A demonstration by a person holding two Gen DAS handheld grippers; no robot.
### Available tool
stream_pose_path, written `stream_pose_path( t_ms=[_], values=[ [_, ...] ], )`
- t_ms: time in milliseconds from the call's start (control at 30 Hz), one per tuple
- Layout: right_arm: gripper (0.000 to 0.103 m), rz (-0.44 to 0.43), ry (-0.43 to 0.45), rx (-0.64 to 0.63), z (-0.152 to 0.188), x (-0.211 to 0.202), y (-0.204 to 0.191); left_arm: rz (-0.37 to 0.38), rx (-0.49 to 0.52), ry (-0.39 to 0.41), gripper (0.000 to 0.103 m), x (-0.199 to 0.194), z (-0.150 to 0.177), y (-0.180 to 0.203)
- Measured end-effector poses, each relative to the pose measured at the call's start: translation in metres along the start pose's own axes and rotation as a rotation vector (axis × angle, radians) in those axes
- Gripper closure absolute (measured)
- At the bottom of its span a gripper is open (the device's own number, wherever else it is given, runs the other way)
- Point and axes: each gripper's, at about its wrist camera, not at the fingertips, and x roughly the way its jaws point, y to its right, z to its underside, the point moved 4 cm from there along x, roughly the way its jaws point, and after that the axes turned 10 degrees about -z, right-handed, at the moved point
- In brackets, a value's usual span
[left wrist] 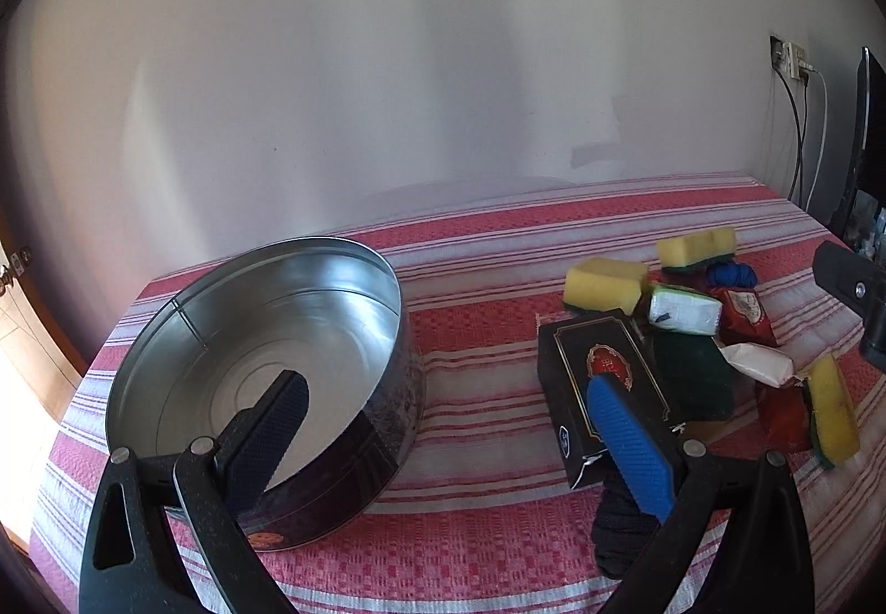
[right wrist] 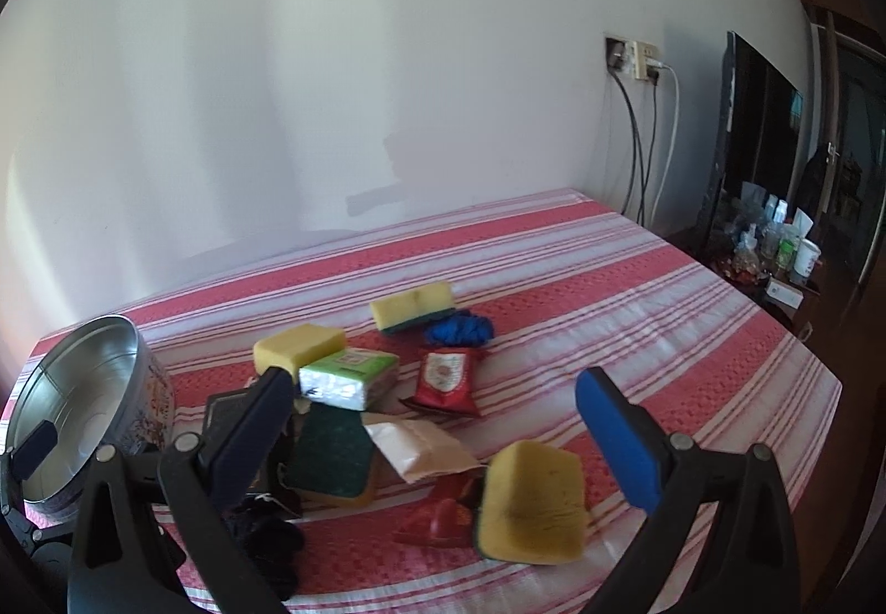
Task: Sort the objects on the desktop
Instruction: 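Move the left gripper toward the black knitted ball beside the black box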
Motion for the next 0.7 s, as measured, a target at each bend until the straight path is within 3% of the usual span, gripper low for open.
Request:
stream_pose_path(
  t_ms=[700],
  values=[
    [0.000, 0.006, -0.003, 0.004, 0.001, 0.000, 0.008, -0.010, 0.018, -0.036, 0.001, 0.008, 0.002, 0.014]
  ],
)
